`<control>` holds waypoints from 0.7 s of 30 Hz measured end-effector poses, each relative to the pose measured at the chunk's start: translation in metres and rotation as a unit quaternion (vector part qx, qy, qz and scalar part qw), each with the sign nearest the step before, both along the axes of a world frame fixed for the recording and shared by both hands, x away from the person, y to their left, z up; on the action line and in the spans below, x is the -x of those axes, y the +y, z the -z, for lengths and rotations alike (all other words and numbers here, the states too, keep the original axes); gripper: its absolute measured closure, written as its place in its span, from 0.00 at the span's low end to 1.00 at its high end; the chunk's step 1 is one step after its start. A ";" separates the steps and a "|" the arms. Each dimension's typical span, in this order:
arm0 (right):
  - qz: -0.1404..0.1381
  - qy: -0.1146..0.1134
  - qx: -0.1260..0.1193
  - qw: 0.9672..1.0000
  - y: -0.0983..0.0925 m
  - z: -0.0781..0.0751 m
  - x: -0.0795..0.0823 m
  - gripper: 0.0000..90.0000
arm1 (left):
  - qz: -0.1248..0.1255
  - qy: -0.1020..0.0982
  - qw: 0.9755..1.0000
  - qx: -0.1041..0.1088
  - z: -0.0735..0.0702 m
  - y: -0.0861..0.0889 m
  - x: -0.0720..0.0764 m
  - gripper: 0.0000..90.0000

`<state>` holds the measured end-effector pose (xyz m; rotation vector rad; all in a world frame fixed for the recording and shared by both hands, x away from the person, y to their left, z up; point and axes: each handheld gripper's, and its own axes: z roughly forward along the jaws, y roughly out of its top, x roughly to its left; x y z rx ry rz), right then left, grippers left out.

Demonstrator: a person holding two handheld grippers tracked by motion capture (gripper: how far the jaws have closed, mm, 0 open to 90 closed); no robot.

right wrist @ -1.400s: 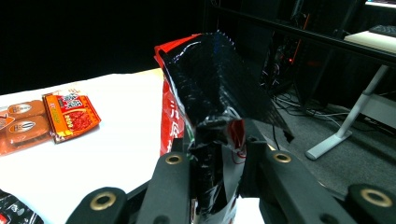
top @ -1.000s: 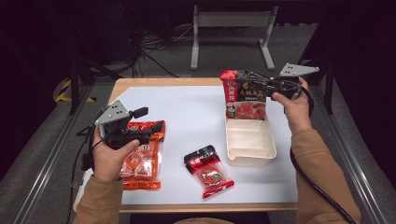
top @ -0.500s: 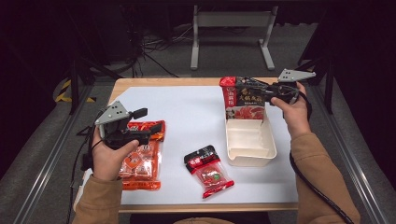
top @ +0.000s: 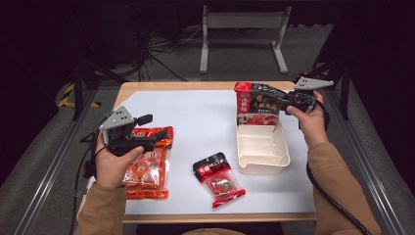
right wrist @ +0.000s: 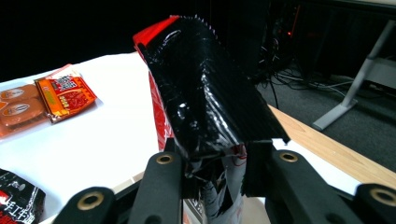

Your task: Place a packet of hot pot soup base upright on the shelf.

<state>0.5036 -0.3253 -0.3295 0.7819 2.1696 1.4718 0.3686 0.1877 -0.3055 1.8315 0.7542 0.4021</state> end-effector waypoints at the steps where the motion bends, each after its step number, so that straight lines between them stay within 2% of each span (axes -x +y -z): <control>1: 0.002 0.001 0.001 1.000 -0.001 0.001 0.000 0.82 | 0.000 -0.001 1.000 -0.001 0.000 0.000 0.000 0.29; 8: 0.009 0.005 -0.002 1.000 -0.006 0.005 0.002 0.83 | -0.004 -0.009 1.000 0.006 0.004 0.001 0.000 0.29; 14: 0.012 0.005 -0.004 1.000 -0.007 0.006 0.002 0.83 | -0.002 -0.003 1.000 0.005 0.006 0.001 0.000 0.29; 18: 0.017 0.012 -0.002 1.000 -0.005 0.005 0.003 0.79 | 0.002 -0.001 1.000 0.001 0.008 -0.001 -0.001 0.29; 21: 0.017 0.021 -0.020 0.999 -0.005 0.004 0.004 0.74 | 0.004 0.001 1.000 -0.005 0.011 -0.001 -0.001 0.29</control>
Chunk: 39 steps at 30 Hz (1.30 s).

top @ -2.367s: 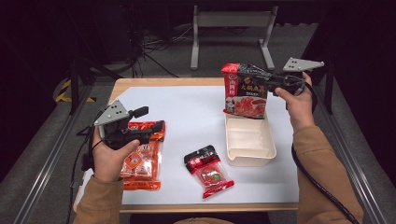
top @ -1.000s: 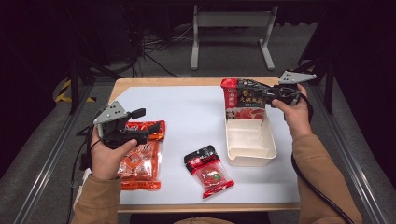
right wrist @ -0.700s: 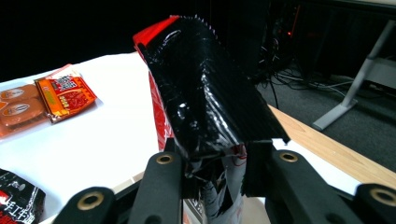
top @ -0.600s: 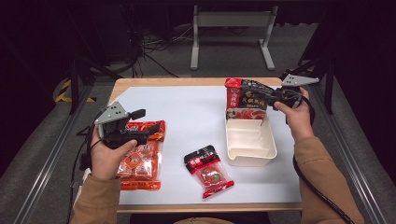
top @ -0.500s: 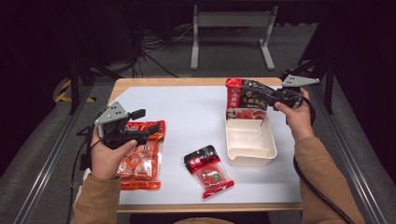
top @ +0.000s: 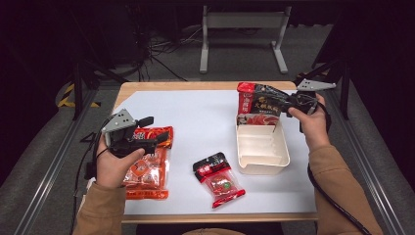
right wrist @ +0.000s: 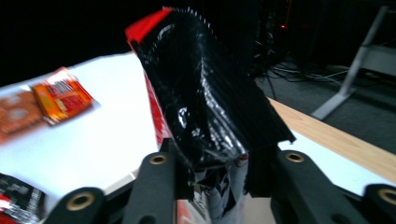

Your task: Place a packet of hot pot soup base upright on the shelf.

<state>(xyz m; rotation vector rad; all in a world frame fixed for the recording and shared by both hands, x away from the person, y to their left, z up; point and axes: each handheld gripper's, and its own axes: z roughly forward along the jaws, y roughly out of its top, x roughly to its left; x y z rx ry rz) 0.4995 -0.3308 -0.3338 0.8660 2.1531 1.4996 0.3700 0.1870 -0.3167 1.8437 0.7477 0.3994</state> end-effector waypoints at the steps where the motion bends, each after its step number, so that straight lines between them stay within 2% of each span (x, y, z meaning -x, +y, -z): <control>1: 0.000 0.000 -0.002 1.000 0.000 0.000 0.001 0.70 | 0.002 0.000 1.000 -0.005 0.000 0.001 0.000 0.30; 6: 0.009 -0.002 -0.004 1.000 -0.002 -0.005 0.008 0.51 | -0.004 0.000 1.000 -0.011 0.007 0.009 0.001 0.31; 11: 0.026 -0.004 -0.017 1.000 -0.010 -0.012 0.019 0.39 | -0.009 0.000 1.000 -0.015 0.013 0.020 0.000 0.31; 15: 0.037 -0.008 -0.014 0.999 -0.016 -0.015 0.031 0.35 | -0.008 0.003 1.000 -0.012 0.015 0.026 -0.001 0.35; 25: 0.065 -0.007 0.016 0.998 -0.030 -0.021 0.067 0.33 | -0.016 0.007 1.000 0.000 0.016 0.036 -0.006 0.35; 27: 0.064 -0.007 0.015 0.998 -0.031 -0.020 0.073 0.32 | -0.019 0.005 1.000 -0.001 0.016 0.038 -0.008 0.34; 32: 0.069 -0.004 0.024 0.997 -0.034 -0.018 0.083 0.32 | -0.026 0.007 1.000 0.000 0.017 0.041 -0.009 0.34; 39: 0.081 -0.009 0.034 0.996 -0.034 -0.005 0.097 0.31 | -0.034 0.006 0.999 -0.001 0.018 0.047 -0.011 0.32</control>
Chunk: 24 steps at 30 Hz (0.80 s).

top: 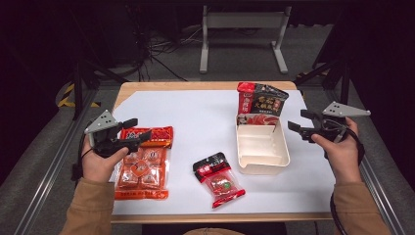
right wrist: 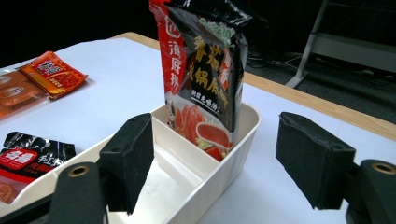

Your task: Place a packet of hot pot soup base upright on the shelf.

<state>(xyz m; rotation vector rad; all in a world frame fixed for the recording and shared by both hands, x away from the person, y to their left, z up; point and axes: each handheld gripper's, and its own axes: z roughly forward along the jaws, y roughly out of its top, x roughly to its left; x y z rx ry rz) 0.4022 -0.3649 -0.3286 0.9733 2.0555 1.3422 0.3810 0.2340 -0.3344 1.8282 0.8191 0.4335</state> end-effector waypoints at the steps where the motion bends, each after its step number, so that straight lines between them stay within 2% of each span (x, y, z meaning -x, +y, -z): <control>1: 0.001 -0.001 -0.001 1.000 0.000 0.002 0.002 0.31 | -0.002 -0.001 1.000 0.000 0.000 0.000 0.000 0.32; 4: 0.004 -0.003 0.002 1.000 0.000 0.007 0.006 0.31 | -0.006 0.000 1.000 -0.002 0.001 0.002 -0.001 0.32; 6: 0.005 -0.003 -0.009 1.000 0.000 0.011 0.008 0.30 | -0.007 0.000 1.000 -0.002 0.001 0.002 -0.001 0.32; 9: 0.003 0.004 0.002 1.000 0.001 0.015 0.007 0.30 | -0.014 -0.005 1.000 -0.002 0.002 0.003 -0.003 0.30; 12: -0.002 0.005 -0.013 1.000 0.000 0.018 0.006 0.30 | -0.024 -0.010 1.000 -0.002 0.002 0.007 -0.008 0.30; 16: 0.000 0.007 -0.010 1.000 -0.001 0.022 0.005 0.30 | -0.032 -0.011 0.999 0.003 0.004 0.011 -0.013 0.29; 19: 0.000 0.007 -0.013 1.000 -0.002 0.025 0.004 0.30 | -0.044 -0.005 0.999 -0.003 0.009 0.016 -0.019 0.29; 24: 0.001 0.006 -0.015 1.000 -0.004 0.026 0.004 0.29 | -0.066 0.006 0.998 -0.001 0.024 0.028 -0.034 0.29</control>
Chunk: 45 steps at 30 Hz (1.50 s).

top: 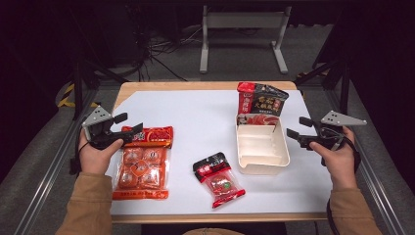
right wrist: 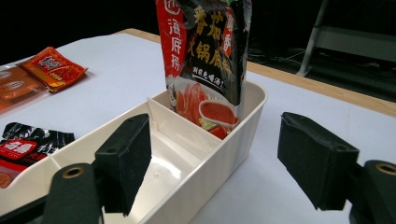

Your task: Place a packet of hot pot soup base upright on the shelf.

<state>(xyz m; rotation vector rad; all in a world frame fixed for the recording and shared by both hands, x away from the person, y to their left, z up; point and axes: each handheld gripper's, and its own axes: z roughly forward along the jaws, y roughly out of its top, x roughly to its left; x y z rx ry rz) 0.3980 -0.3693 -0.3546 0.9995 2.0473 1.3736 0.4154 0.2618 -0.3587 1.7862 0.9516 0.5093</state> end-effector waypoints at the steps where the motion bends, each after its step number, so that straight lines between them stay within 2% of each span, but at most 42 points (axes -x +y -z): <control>1: 0.001 -0.001 0.001 1.000 0.000 0.000 0.000 0.29 | -0.006 0.001 1.000 0.002 0.003 0.002 -0.003 0.29; 5: -0.001 -0.002 0.000 1.000 0.000 0.001 0.000 0.29 | -0.022 0.012 1.000 -0.008 0.015 0.010 -0.014 0.28; 8: -0.002 0.000 0.001 1.000 0.001 0.001 -0.001 0.29 | -0.028 0.017 0.999 -0.007 0.018 0.014 -0.018 0.28; 9: -0.003 0.003 0.003 1.000 0.001 0.003 -0.001 0.29 | -0.037 0.023 0.999 -0.013 0.021 0.017 -0.022 0.28; 16: -0.003 0.007 0.004 1.000 0.002 0.005 -0.002 0.29 | -0.058 0.056 0.997 -0.016 0.041 0.029 -0.034 0.28; 23: -0.004 0.009 0.005 1.000 0.002 0.006 -0.003 0.29 | -0.071 0.082 0.994 -0.021 0.058 0.037 -0.043 0.28; 31: -0.005 0.012 0.004 1.000 0.002 0.008 -0.003 0.28 | -0.075 0.113 0.990 -0.024 0.073 0.043 -0.050 0.28; 34: -0.005 0.013 0.003 1.000 0.003 0.009 -0.003 0.28 | -0.075 0.129 0.989 -0.021 0.077 0.043 -0.052 0.27; 36: -0.005 0.013 0.003 1.000 0.003 0.009 -0.003 0.28 | -0.074 0.131 0.988 -0.023 0.079 0.043 -0.052 0.27; 38: -0.007 0.014 0.003 1.000 0.003 0.009 -0.003 0.28 | -0.073 0.141 0.987 -0.026 0.081 0.042 -0.053 0.27; 45: -0.009 0.017 -0.001 1.000 0.004 0.010 -0.004 0.28 | -0.072 0.158 0.984 -0.031 0.087 0.042 -0.056 0.26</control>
